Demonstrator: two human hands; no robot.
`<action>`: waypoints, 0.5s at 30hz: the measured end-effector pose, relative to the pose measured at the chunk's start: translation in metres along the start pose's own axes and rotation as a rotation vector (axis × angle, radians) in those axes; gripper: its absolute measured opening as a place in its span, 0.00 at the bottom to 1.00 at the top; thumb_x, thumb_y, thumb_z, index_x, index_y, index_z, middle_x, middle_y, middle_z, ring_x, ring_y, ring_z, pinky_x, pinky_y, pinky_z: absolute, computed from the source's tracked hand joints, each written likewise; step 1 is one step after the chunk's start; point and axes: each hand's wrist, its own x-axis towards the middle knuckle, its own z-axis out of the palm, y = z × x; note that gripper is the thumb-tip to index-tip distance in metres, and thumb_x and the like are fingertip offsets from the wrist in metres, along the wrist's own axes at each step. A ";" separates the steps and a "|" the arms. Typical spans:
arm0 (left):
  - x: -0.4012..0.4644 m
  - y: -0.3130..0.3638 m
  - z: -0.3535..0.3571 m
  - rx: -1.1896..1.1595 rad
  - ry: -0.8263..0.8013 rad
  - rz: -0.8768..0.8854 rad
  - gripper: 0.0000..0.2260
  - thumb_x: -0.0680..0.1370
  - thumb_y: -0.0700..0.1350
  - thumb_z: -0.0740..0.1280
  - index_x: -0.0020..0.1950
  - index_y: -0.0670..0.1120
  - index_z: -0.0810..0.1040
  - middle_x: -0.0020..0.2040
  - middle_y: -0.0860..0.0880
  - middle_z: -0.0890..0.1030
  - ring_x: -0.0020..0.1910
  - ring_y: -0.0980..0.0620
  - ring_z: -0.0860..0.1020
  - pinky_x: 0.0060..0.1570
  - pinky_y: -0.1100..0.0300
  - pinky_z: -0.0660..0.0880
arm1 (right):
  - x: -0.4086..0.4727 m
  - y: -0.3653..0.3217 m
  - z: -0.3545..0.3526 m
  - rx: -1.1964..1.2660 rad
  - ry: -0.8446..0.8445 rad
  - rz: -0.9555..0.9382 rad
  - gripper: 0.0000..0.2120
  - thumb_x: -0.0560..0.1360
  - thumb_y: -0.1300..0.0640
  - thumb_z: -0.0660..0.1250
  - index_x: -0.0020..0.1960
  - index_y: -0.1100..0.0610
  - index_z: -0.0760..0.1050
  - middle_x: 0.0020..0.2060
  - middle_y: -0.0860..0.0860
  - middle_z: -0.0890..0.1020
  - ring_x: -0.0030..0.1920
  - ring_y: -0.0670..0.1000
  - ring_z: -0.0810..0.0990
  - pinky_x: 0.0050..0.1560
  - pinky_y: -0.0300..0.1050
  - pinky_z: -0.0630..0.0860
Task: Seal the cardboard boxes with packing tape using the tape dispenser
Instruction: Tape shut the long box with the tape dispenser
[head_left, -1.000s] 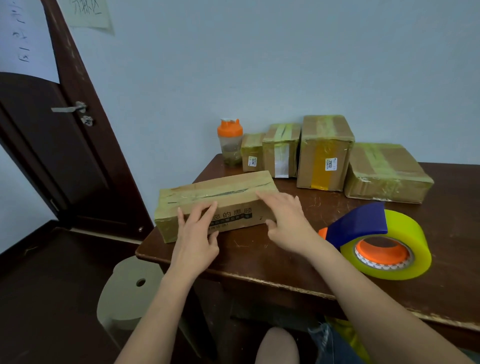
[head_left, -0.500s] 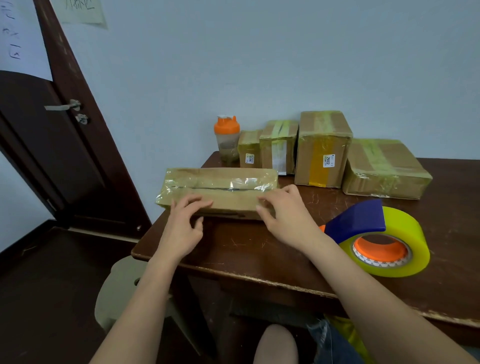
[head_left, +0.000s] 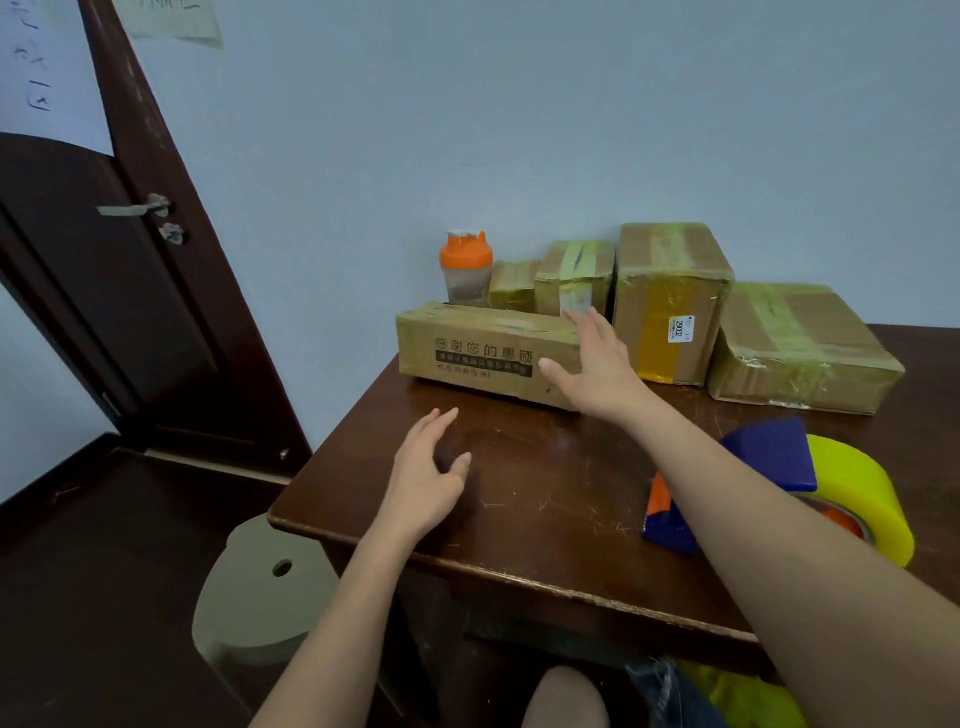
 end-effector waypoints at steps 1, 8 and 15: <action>0.003 0.002 0.003 -0.012 -0.004 0.004 0.26 0.79 0.44 0.67 0.76 0.53 0.65 0.77 0.53 0.62 0.76 0.54 0.59 0.73 0.56 0.57 | 0.006 0.001 0.002 -0.013 -0.031 0.008 0.31 0.81 0.45 0.58 0.79 0.50 0.50 0.79 0.53 0.46 0.78 0.58 0.45 0.76 0.57 0.48; 0.018 0.009 0.015 -0.171 0.071 0.032 0.29 0.80 0.54 0.65 0.79 0.53 0.57 0.78 0.53 0.60 0.76 0.54 0.60 0.74 0.48 0.63 | 0.003 -0.001 0.015 -0.231 0.105 -0.039 0.20 0.83 0.46 0.50 0.49 0.55 0.77 0.51 0.56 0.78 0.65 0.62 0.67 0.62 0.59 0.66; 0.022 0.019 0.026 -0.282 0.049 -0.012 0.28 0.81 0.60 0.59 0.79 0.56 0.55 0.78 0.56 0.59 0.76 0.56 0.59 0.75 0.48 0.60 | 0.028 0.011 0.003 -0.195 -0.009 0.066 0.22 0.81 0.48 0.58 0.72 0.56 0.69 0.72 0.56 0.66 0.72 0.58 0.62 0.72 0.51 0.59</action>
